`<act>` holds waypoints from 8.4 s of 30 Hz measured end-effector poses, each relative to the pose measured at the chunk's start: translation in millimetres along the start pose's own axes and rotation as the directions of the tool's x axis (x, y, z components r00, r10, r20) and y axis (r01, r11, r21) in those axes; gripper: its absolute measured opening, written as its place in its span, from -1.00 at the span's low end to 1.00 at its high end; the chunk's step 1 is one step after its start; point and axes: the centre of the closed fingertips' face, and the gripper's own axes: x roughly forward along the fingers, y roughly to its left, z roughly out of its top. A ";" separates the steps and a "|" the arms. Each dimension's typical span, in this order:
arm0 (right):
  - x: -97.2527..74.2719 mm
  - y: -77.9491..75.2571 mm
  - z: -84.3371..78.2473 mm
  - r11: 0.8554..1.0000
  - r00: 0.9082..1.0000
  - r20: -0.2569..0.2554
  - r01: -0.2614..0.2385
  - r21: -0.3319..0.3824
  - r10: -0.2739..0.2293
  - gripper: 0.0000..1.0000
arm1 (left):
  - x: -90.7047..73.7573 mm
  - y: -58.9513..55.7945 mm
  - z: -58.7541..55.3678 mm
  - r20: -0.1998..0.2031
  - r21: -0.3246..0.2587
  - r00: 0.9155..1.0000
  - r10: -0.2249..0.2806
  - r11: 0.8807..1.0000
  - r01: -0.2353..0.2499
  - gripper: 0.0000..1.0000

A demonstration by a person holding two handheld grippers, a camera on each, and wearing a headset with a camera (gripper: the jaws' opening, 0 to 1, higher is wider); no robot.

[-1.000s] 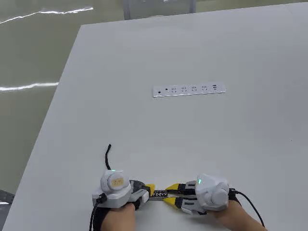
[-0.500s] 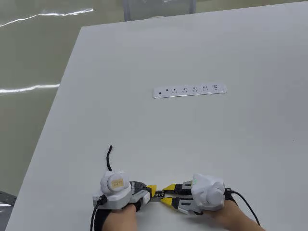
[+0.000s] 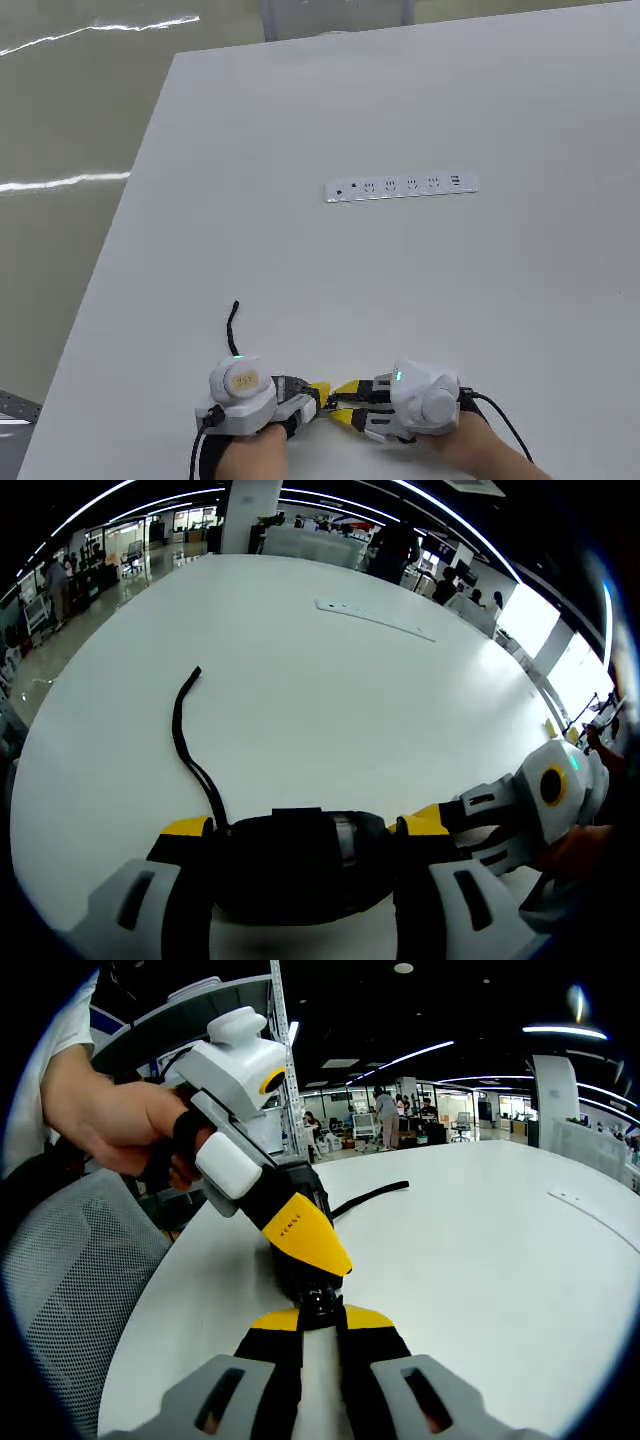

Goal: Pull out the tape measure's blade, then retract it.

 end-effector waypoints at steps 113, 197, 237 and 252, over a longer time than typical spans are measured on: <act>4.7 0.7 3.6 1.000 1.000 -0.008 -0.009 0.029 0.010 -0.45 | -1.6 -6.9 -2.7 0.009 0.055 0.995 -0.104 0.993 0.103 0.52; -81.5 13.4 12.5 0.972 0.978 0.017 0.206 0.116 -0.210 0.14 | -50.3 -8.1 -18.7 -0.002 0.404 0.910 -0.415 0.832 0.380 0.60; -147.4 33.4 1.0 0.927 0.939 0.018 0.337 0.165 -0.345 0.31 | -91.4 27.3 -37.9 0.060 0.396 0.902 -0.428 0.839 0.372 0.65; -165.9 40.0 -2.3 0.915 0.928 0.013 0.366 0.171 -0.373 0.36 | -100.9 33.2 -45.6 0.071 0.395 0.900 -0.429 0.841 0.370 0.66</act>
